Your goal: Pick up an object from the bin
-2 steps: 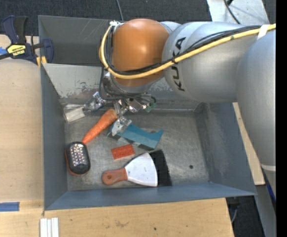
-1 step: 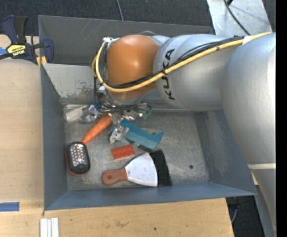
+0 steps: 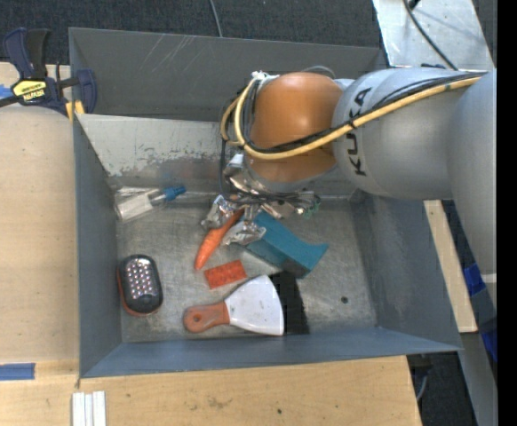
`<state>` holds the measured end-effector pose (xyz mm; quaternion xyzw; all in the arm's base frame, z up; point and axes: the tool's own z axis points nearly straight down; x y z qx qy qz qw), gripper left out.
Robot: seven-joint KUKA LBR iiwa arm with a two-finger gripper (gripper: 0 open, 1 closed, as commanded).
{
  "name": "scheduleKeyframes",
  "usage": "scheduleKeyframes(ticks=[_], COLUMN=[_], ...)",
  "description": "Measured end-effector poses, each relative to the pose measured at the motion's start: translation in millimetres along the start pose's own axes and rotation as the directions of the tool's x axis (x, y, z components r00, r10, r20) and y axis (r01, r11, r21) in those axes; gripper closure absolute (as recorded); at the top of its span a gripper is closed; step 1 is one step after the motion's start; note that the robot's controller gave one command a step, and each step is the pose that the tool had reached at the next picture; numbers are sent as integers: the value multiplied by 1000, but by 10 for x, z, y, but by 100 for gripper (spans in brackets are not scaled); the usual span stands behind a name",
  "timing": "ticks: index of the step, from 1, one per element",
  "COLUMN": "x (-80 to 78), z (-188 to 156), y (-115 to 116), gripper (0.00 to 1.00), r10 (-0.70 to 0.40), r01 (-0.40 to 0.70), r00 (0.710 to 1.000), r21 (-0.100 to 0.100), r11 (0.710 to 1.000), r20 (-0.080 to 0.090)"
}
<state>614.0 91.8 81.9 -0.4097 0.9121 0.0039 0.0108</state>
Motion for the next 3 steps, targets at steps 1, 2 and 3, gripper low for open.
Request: scheduleKeyframes(ticks=[1, 2, 3], x=[0, 8, 37], z=[0, -18, -127], y=[-1, 5, 8], gripper=[100, 100, 100], r10=[0, 0, -1], r01=[0, 0, 1], r00=[1000, 1000, 1000], r21=[0, 0, -1], r11=[1000, 1000, 1000], r20=[0, -2, -12])
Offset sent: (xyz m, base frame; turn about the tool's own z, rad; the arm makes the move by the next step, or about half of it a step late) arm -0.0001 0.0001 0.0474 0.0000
